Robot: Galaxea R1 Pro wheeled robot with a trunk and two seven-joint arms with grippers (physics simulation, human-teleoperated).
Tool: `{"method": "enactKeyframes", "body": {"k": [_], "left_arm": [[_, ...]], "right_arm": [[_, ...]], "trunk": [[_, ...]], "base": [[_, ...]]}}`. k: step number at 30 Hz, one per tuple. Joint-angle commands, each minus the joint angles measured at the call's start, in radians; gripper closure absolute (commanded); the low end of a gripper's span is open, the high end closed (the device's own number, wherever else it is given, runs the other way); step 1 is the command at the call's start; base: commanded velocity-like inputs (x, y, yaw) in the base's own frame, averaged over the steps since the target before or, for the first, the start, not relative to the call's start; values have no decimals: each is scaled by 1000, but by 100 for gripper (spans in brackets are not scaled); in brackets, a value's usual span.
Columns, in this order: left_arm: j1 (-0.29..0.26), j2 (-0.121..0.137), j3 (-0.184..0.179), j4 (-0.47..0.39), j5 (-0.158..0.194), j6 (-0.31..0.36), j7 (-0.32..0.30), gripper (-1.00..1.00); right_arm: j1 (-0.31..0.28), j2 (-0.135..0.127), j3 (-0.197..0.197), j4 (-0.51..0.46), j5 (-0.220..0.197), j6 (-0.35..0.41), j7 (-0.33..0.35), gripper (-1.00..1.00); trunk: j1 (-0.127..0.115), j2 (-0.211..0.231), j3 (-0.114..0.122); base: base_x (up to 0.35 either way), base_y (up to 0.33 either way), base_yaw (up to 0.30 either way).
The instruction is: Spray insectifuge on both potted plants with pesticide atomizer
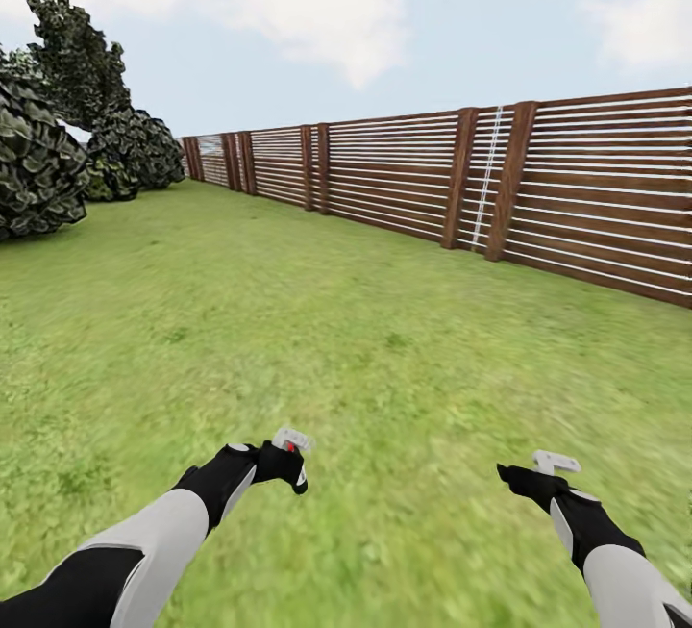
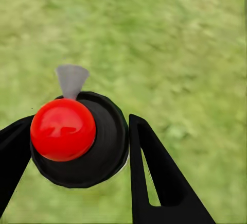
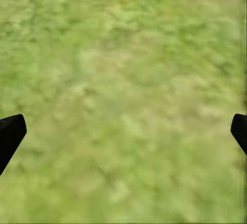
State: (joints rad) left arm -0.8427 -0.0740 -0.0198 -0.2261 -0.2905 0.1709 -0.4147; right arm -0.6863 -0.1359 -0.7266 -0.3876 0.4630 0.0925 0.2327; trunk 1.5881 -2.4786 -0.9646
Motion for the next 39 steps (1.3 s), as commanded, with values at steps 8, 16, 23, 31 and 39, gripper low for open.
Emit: {"method": "enactKeyframes", "body": {"k": [8,16,23,31,39], "left_arm": [[0,0,-2,-3,1,7,-3,100],[0,0,-2,-3,1,7,-3,100],[0,0,-2,-3,1,7,-3,100],[0,0,-2,-3,1,7,-3,100],[0,0,-2,-3,1,7,-3,100]], "right_arm": [[-1,1,-8,-2,8,4,8,-100],[-1,1,-8,-2,8,4,8,-100],[-1,1,-8,-2,8,4,12,-100],[-1,1,-8,-2,8,4,11,-100],[-1,1,-8,-2,8,4,10,-100]], "trunk": [[0,0,-1],[0,0,-1],[0,0,-4],[0,0,-16],[0,0,-29]], "base": [[339,0,-265],[339,0,-132],[339,0,-26],[339,0,-6],[339,0,0]]}}
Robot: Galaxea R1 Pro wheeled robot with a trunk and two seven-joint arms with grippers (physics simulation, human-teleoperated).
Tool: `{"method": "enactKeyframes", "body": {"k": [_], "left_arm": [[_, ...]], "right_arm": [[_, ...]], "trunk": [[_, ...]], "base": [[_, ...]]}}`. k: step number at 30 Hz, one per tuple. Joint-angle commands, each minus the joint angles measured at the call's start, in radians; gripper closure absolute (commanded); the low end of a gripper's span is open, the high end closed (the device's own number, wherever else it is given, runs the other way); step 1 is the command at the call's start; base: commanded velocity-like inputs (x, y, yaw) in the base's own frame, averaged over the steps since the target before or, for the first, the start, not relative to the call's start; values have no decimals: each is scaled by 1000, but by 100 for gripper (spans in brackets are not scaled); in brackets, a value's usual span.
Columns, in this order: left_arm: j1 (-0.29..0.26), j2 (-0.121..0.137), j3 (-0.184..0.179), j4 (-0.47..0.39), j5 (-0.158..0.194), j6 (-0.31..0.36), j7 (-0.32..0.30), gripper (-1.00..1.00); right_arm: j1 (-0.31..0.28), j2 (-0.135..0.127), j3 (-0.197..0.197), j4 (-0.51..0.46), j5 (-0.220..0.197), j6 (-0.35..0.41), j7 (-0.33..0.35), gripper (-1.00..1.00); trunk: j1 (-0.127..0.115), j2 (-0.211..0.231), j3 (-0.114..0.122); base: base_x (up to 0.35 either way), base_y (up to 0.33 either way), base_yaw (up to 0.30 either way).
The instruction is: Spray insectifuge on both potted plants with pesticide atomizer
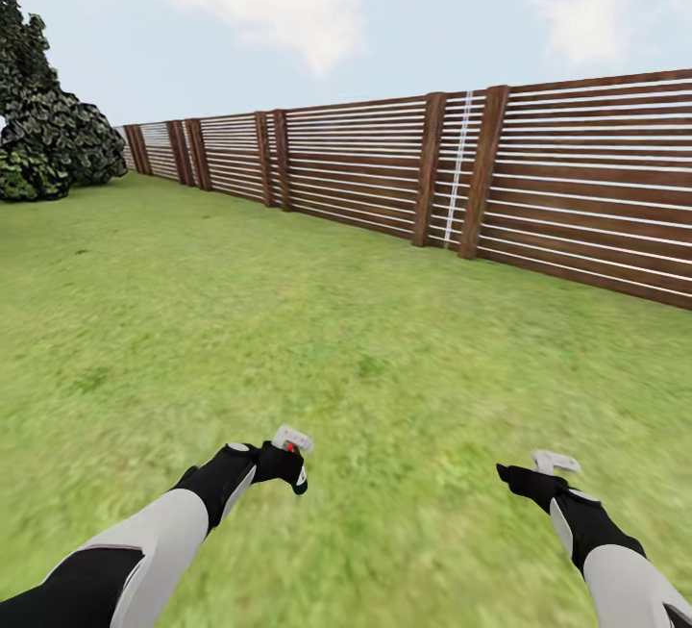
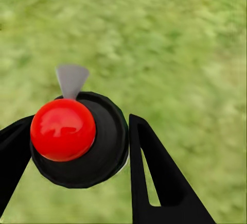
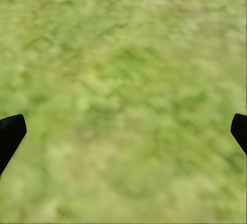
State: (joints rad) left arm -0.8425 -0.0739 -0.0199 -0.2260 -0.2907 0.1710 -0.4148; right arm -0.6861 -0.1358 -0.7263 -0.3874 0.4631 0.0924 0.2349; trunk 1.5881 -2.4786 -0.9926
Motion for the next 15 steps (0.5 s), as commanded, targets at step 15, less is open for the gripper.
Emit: {"method": "enactKeyframes", "body": {"k": [15], "left_arm": [[0,0,-2,-3,1,7,-2,100]], "right_arm": [[-1,1,-10,-2,6,4,6,-100]], "trunk": [[0,0,-6]], "base": [[339,0,-83]]}}
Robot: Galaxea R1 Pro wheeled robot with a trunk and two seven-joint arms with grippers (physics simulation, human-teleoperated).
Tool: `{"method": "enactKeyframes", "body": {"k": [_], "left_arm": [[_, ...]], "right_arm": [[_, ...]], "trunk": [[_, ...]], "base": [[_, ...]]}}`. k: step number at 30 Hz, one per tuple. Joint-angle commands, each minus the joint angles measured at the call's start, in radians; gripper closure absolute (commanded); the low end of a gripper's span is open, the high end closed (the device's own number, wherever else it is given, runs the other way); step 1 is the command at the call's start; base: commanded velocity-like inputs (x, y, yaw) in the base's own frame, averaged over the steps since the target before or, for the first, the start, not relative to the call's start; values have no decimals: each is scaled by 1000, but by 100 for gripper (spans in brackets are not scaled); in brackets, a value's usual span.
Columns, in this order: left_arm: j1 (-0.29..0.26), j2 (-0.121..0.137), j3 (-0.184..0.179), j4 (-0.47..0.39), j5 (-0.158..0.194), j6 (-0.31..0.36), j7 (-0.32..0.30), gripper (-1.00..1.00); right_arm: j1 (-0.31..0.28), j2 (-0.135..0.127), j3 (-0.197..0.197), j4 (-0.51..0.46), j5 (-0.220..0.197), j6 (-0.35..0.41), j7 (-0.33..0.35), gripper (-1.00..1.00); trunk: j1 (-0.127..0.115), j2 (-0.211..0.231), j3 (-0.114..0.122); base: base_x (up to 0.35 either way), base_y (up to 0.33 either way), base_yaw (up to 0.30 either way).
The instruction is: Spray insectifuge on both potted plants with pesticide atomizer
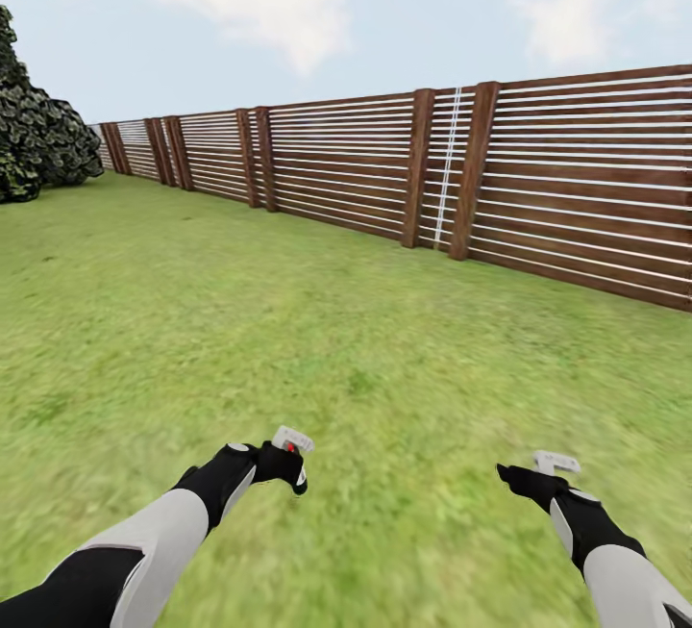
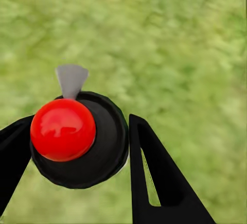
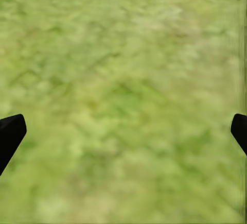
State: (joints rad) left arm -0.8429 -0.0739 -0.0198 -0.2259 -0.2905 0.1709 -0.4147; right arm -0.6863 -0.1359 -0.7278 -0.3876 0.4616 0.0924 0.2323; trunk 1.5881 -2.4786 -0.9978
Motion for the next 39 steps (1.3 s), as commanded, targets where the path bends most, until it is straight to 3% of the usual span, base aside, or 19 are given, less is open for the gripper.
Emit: {"method": "enactKeyframes", "body": {"k": [1,39], "left_arm": [[0,0,-2,-3,1,7,-3,100],[1,0,-2,-3,1,7,-3,100]], "right_arm": [[-1,1,-8,-2,8,4,8,-100],[-1,-1,-10,62,5,3,9,-100]], "trunk": [[0,0,-1],[0,0,-10]], "base": [[339,0,-256],[339,0,-279]]}}
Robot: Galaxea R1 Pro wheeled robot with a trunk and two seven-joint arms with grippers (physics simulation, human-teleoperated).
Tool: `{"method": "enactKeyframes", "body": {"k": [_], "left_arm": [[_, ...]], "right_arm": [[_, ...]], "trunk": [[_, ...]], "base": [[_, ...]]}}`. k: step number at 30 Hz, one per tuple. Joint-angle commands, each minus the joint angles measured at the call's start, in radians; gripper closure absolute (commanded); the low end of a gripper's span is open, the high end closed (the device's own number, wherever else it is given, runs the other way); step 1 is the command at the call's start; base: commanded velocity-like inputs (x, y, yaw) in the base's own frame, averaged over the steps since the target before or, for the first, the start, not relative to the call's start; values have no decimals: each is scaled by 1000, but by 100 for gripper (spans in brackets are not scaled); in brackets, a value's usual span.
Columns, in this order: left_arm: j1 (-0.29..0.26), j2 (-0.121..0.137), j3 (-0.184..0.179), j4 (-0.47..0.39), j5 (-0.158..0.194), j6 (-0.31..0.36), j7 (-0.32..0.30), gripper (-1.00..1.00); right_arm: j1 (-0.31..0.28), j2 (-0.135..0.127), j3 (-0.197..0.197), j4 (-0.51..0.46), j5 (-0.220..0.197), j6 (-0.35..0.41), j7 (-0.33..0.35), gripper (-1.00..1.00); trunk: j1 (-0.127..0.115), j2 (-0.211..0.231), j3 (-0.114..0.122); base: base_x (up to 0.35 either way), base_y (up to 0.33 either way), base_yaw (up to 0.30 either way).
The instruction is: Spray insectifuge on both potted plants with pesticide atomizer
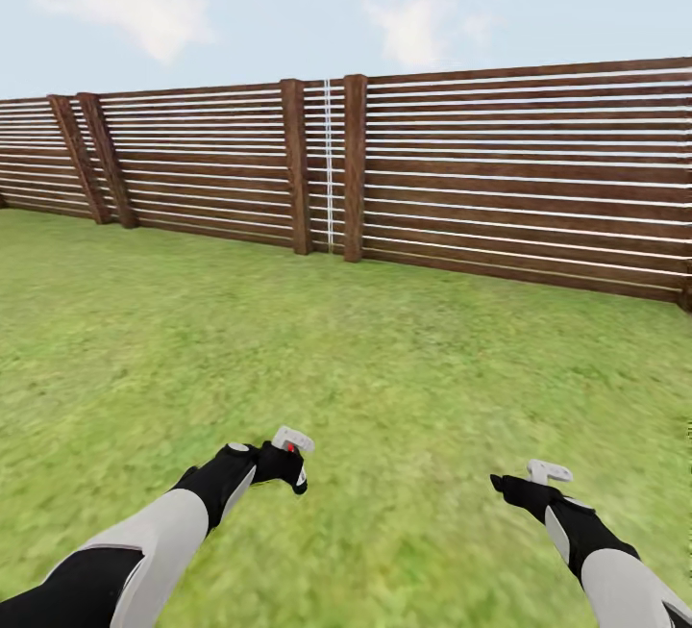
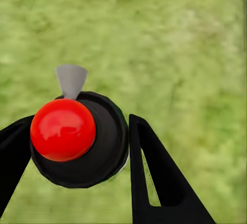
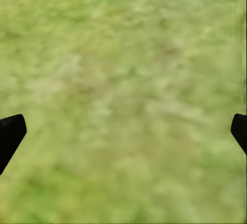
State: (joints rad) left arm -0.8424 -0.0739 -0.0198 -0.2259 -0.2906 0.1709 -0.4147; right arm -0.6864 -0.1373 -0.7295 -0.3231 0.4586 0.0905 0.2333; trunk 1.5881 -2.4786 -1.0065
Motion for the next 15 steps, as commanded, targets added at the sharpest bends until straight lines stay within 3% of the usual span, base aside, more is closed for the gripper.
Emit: {"method": "enactKeyframes", "body": {"k": [1,15], "left_arm": [[0,0,-2,-3,1,7,-3,100],[0,1,-2,-3,1,7,-3,100]], "right_arm": [[-1,1,-8,-2,8,5,7,-100],[-1,1,-10,-2,6,5,7,-100]], "trunk": [[0,0,-1],[0,0,-1]], "base": [[339,0,-285],[339,0,-285]]}}
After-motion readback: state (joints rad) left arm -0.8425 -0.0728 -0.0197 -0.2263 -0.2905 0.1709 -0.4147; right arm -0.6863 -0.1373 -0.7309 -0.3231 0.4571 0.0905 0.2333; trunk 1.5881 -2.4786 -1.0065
